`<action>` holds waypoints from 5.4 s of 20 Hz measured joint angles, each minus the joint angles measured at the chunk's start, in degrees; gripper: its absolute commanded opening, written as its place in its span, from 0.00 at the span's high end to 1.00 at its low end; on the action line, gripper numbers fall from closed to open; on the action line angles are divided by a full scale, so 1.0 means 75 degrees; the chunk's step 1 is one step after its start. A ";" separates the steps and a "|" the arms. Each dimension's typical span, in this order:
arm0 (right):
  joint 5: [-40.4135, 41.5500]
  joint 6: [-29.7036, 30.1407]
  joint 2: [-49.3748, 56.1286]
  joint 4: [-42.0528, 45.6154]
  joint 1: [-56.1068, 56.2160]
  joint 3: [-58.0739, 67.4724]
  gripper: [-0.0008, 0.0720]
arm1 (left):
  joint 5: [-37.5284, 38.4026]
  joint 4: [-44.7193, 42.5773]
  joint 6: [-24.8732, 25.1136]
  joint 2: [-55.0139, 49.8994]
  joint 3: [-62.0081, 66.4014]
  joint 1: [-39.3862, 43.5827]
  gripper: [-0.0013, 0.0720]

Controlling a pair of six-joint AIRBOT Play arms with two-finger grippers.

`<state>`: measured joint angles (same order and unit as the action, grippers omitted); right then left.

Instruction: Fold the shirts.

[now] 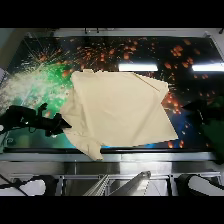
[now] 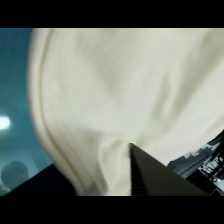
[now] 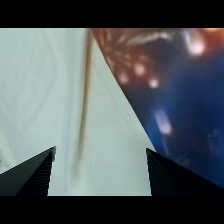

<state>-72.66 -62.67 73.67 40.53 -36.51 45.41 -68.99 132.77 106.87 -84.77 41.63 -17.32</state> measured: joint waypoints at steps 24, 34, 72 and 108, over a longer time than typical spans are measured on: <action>-0.0944 0.2162 -0.1422 -0.3182 0.1341 -0.1955 0.96 | -0.3002 0.1947 0.1708 0.0414 0.2136 0.0968 0.95; 0.1303 0.4488 -0.8355 -0.6805 -0.0968 0.0825 0.97 | -0.4666 0.4631 0.2920 0.5630 0.6548 -0.1081 0.95; 0.0242 0.4468 0.3264 -0.5598 0.1880 -0.0230 0.97 | -0.3220 0.1431 0.0731 -0.5555 0.9364 -0.0236 0.98; 0.1081 -0.0396 -0.0478 0.0201 0.0108 -0.0833 0.23 | -0.3873 -0.1259 -0.1084 -0.2308 0.4555 -0.1247 0.02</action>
<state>-64.55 -65.65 70.08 42.04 -35.70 39.16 -98.04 123.33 98.74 -102.08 75.79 -26.68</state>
